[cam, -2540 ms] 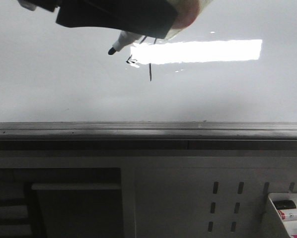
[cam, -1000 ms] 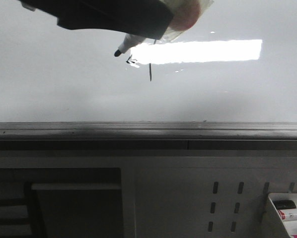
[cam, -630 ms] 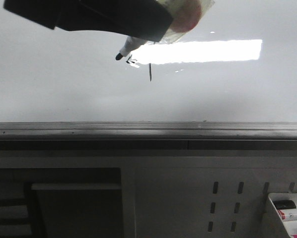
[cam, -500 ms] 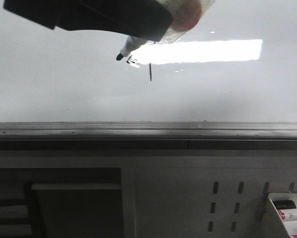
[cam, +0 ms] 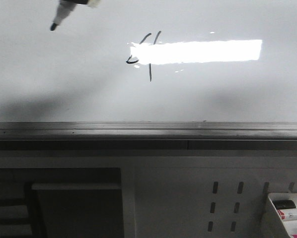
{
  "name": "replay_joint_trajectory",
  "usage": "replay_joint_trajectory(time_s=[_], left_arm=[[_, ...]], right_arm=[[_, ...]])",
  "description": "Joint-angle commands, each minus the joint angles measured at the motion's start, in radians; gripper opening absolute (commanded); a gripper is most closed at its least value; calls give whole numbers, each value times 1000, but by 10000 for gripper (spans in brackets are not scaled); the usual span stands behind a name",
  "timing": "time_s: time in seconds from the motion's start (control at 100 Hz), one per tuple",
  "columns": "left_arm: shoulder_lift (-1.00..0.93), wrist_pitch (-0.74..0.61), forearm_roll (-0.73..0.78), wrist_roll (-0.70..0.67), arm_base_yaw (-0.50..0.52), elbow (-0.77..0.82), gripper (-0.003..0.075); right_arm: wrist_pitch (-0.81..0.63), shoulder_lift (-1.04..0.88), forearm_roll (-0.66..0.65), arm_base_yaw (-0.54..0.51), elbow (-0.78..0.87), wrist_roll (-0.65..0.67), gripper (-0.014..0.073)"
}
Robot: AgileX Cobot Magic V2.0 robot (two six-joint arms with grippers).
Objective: Write number 4 on whiteboard
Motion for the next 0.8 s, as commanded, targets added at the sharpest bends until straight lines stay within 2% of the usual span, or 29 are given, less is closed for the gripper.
replay_joint_trajectory(time_s=[0.0,0.13,0.3,0.48,0.79], left_arm=[[-35,-113,-111,-14,2,-15,-20],[-17,-180,-183,-19,2,-15,-20],[53,-289,-162,-116,14,-35,-20],[136,-290,-102,-221,61,-83,-20],[242,-261,-102,-224,70,-143,-20]], right_arm=[[-101,-49,55,-9,23,3,364],[-205,-88,114,-9,100,3,364],[-220,-107,120,-9,145,3,364],[-211,-107,122,-9,147,3,364],[-211,-105,122,-9,147,3,364]])
